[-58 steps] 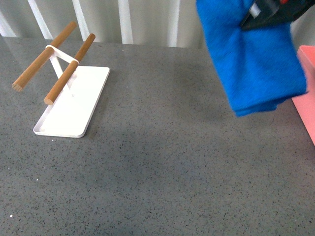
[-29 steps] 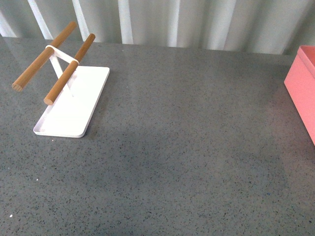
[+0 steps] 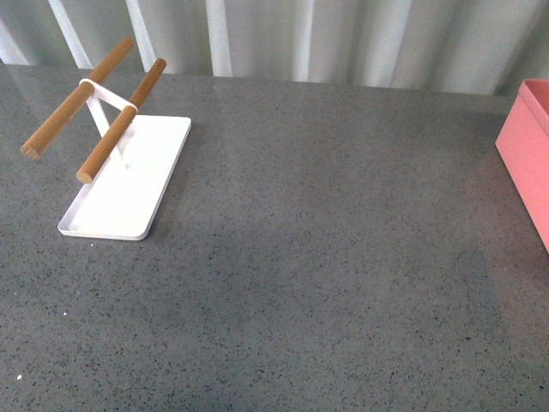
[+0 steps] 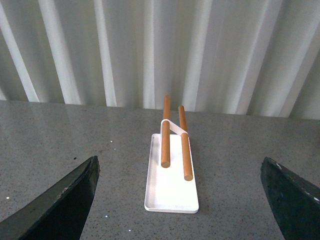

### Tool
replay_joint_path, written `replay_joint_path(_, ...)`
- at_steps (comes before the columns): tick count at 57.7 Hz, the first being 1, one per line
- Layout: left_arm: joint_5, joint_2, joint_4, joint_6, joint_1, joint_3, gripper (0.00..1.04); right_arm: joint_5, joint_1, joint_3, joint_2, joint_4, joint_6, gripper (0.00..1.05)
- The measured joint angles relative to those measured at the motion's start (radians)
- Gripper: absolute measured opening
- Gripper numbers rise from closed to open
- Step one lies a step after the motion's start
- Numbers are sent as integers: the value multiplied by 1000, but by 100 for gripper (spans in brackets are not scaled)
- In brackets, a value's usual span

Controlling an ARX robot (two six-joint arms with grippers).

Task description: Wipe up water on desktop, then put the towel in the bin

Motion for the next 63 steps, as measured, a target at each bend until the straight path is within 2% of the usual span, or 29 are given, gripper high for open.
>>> replay_joint_path(18,0,0,0,0,0,0,98,-22,-6,-3,8,16,8,4)
replay_joint_path(20,0,0,0,0,0,0,98,-21,-7,-5,8,16,9,7)
replay_joint_path(24,0,0,0,0,0,0,98,-19,-9,-8,8,16,11,18)
replay_joint_path(27,0,0,0,0,0,0,98,-19,-11,-8,8,16,12,31)
replay_joint_path(34,0,0,0,0,0,0,98,-19,-12,-8,8,16,12,48)
replay_joint_path(48,0,0,0,0,0,0,98,-19,-13,-8,8,16,13,99)
replay_joint_path(63,0,0,0,0,0,0,98,-19,-13,-8,8,16,19,98)
